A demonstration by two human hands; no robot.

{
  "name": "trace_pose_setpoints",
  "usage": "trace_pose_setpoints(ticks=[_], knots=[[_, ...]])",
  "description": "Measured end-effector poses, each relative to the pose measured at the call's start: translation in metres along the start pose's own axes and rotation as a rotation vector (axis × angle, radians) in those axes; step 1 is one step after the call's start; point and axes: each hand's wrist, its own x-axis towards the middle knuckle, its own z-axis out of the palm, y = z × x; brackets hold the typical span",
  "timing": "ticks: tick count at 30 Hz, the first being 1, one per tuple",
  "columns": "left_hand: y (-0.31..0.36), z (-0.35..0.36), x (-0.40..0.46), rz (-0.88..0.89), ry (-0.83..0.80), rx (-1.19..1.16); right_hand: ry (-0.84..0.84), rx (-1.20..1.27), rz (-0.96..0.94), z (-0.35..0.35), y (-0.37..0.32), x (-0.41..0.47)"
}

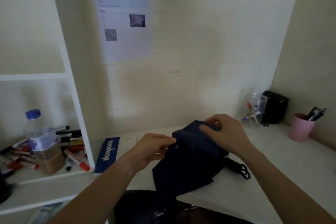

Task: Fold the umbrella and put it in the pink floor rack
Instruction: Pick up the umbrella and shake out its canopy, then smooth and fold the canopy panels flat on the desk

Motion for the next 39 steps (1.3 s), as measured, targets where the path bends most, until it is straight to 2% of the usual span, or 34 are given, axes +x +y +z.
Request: trace_pose_setpoints(ticks=[2,4,5,8,10,11,13,15,19,24,27,30,32,34,37,39], knots=[[0.004,0.010,0.003,0.003,0.010,-0.044,-0.246,-0.213,-0.240,0.008,-0.038,-0.003],[0.011,0.015,0.003,0.011,0.018,-0.099,-0.273,-0.383,-0.323,0.027,-0.058,0.004],[0.015,0.016,0.002,0.023,0.012,-0.129,-0.246,-0.380,-0.321,0.033,-0.063,0.009],[0.016,0.012,0.004,0.023,0.101,-0.187,-0.141,-0.219,-0.227,0.037,-0.054,0.026],[0.007,0.012,0.006,-0.060,0.225,-0.101,-0.115,-0.102,-0.090,0.034,-0.034,0.040],[-0.002,0.014,0.008,-0.144,0.232,-0.025,-0.150,-0.039,-0.007,0.036,-0.018,0.050],[-0.019,0.021,0.010,-0.338,0.127,0.112,-0.250,0.090,0.160,0.042,0.013,0.065],[-0.033,0.033,0.016,-0.444,0.044,0.146,-0.374,0.143,0.254,0.051,0.040,0.072],[-0.043,0.061,0.043,-0.420,0.091,0.004,-0.544,0.204,0.328,0.073,0.073,0.065],[-0.055,0.098,0.092,-0.349,0.154,-0.265,-0.540,0.454,0.434,0.077,0.076,0.063],[-0.067,0.108,0.121,-0.275,0.162,-0.507,-0.516,0.732,0.570,0.066,0.076,0.059],[-0.081,0.101,0.151,-0.215,0.161,-0.616,-0.523,1.074,0.693,0.060,0.080,0.051],[-0.050,0.099,0.124,-0.145,0.113,-0.608,-0.494,1.248,0.728,0.057,0.074,0.048],[-0.038,0.091,0.113,-0.092,-0.014,-0.639,-0.445,1.377,0.708,0.052,0.067,0.049],[-0.033,0.071,0.098,-0.105,-0.154,-0.728,-0.421,1.471,0.665,0.039,0.050,0.052],[-0.031,0.060,0.096,-0.081,-0.175,-0.722,-0.422,1.530,0.678,0.036,0.037,0.054]])
